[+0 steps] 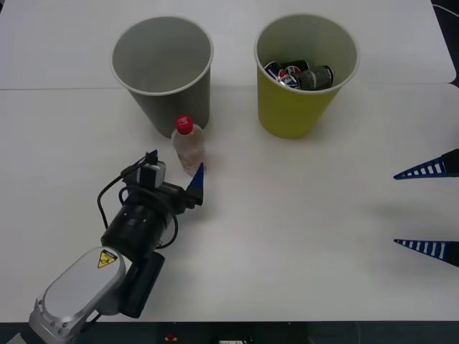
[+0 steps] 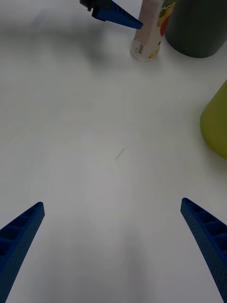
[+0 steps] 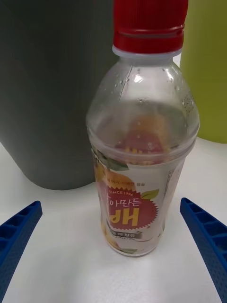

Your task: Put the can into the green bin and the plastic bottle into the gray bin

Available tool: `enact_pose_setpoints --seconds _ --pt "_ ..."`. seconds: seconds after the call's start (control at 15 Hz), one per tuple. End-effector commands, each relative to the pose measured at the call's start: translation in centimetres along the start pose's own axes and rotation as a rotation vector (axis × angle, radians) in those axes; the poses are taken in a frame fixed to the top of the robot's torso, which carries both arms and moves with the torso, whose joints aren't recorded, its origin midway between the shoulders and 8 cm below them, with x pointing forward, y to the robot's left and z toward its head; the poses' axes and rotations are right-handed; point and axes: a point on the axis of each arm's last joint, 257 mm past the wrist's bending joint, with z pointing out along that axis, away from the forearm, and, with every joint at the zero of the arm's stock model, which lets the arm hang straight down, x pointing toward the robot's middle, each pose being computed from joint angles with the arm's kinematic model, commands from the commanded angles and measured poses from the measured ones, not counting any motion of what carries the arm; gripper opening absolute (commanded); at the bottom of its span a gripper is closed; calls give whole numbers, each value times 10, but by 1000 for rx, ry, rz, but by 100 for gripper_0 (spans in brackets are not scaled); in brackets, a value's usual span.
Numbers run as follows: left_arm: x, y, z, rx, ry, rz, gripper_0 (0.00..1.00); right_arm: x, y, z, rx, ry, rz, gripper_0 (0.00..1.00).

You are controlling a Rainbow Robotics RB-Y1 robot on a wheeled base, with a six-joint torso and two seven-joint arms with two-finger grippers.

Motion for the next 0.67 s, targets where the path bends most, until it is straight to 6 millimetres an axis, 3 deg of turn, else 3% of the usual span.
enact_pose_setpoints --seconds 0.07,0.67 --pt "-3 -2 10 4 -7 3 100 0 0 0 0 0 0 100" --pt "-8 -16 34 15 -14 -6 100 0 0 0 0 0 0 100"
